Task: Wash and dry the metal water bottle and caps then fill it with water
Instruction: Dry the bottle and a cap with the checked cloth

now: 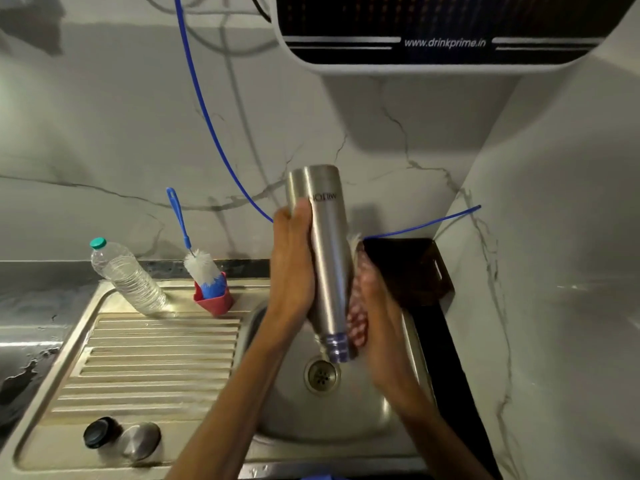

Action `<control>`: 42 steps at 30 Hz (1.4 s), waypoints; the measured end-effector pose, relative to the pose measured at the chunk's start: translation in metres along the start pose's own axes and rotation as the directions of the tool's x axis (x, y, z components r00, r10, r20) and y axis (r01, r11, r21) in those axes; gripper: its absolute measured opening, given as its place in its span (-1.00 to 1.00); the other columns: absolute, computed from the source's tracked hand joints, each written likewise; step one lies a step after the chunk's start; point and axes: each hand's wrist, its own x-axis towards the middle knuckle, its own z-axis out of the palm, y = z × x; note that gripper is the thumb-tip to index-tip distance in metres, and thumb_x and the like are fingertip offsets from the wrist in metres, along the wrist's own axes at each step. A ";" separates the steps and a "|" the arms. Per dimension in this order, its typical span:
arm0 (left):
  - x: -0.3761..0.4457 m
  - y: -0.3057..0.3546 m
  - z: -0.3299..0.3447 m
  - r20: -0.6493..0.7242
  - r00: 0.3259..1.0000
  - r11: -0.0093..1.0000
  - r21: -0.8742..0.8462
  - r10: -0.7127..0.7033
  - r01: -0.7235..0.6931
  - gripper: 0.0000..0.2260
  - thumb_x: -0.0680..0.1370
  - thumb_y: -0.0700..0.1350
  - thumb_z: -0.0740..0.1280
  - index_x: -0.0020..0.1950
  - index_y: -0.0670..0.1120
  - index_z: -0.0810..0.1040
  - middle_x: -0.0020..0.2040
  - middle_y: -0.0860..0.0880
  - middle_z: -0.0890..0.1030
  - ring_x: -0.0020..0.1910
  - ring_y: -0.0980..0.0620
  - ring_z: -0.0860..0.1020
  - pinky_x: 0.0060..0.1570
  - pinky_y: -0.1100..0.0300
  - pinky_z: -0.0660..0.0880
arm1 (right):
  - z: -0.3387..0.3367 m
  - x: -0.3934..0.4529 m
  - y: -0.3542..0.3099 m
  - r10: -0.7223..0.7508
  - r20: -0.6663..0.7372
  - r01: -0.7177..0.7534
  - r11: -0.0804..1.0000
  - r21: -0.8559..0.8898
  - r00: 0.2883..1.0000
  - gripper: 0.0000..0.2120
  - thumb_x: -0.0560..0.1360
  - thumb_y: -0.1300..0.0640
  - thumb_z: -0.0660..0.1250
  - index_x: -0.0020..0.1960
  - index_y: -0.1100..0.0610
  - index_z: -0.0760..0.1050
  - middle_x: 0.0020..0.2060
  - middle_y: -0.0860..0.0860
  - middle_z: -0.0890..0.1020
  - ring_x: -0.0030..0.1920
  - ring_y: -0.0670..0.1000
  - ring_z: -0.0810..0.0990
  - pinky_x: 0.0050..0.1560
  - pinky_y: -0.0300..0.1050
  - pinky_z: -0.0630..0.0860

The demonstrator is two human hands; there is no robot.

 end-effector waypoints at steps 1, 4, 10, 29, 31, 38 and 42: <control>0.004 -0.005 -0.004 0.025 0.998 0.999 0.010 -0.052 0.052 -0.11 0.33 0.69 0.16 0.26 -0.03 0.52 0.18 -0.30 0.63 0.11 -0.33 0.66 0.17 -0.35 0.59 | 0.003 -0.009 0.010 -0.001 -0.018 0.000 0.999 -0.041 1.000 -0.62 0.61 -0.22 0.19 0.41 -0.28 0.43 0.20 -0.27 0.64 0.17 -0.23 0.63 0.16 -0.19 0.61; -0.012 -0.020 -0.009 0.176 0.979 0.993 0.067 -0.106 0.095 -0.29 0.43 0.59 0.23 0.33 0.10 0.57 0.17 -0.18 0.69 0.12 -0.24 0.69 0.19 -0.27 0.60 | 0.010 -0.018 0.011 -0.150 -0.046 0.141 0.978 -0.152 0.988 -0.44 0.63 -0.30 0.11 0.59 -0.22 0.17 0.49 -0.29 0.37 0.49 -0.20 0.36 0.50 -0.06 0.32; -0.063 -0.037 0.002 0.249 0.951 0.982 -0.012 -0.182 0.190 -0.59 0.56 0.30 0.35 0.39 0.27 0.48 0.18 0.15 0.70 0.12 0.19 0.68 0.13 0.11 0.58 | -0.011 0.035 -0.011 -0.098 -0.043 0.094 0.992 -0.090 0.994 -0.52 0.70 -0.15 0.05 0.61 -0.12 0.20 0.50 -0.22 0.39 0.47 -0.18 0.39 0.54 0.05 0.28; -0.045 -0.069 0.019 0.167 0.918 0.896 -0.213 -0.360 0.390 -0.41 0.47 0.30 0.50 0.36 -0.01 0.54 0.09 -0.13 0.75 0.05 -0.17 0.74 0.03 -0.05 0.68 | -0.022 0.055 0.026 0.006 0.074 0.021 0.933 -0.358 0.997 -0.47 0.65 -0.22 0.16 0.59 -0.15 0.23 0.42 -0.28 0.46 0.39 -0.27 0.43 0.46 -0.24 0.35; -0.030 -0.063 0.008 0.072 0.940 0.912 -0.226 -0.335 0.342 -0.37 0.40 0.26 0.58 0.32 -0.04 0.53 0.06 -0.18 0.75 0.02 -0.23 0.74 0.04 -0.13 0.69 | -0.020 0.041 0.031 0.109 0.062 -0.095 0.977 -0.192 0.992 -0.56 0.61 -0.18 0.26 0.41 -0.02 0.49 0.16 -0.17 0.68 0.23 -0.10 0.62 0.29 -0.12 0.54; 0.000 -0.051 -0.014 -0.079 0.964 0.942 -0.244 -0.254 0.229 -0.40 0.54 0.37 0.35 0.30 -0.10 0.49 0.16 -0.28 0.67 0.03 -0.27 0.70 0.11 -0.23 0.65 | 0.004 -0.020 0.044 -0.185 0.247 0.281 0.850 -0.445 0.951 -0.45 0.72 0.01 0.07 0.65 -0.06 -0.03 0.62 -0.22 0.08 0.61 -0.17 0.08 0.57 -0.22 0.11; -0.049 -0.070 0.001 -0.001 0.979 0.972 -0.114 -0.205 0.203 -0.62 0.64 0.22 0.24 0.16 -0.02 0.69 0.05 -0.14 0.75 0.08 -0.17 0.71 0.20 -0.15 0.62 | 0.001 0.026 0.035 -0.207 0.123 0.241 0.853 -0.462 0.970 -0.45 0.71 -0.09 0.03 0.65 -0.17 -0.06 0.61 -0.30 0.03 0.60 -0.19 0.06 0.60 0.14 0.12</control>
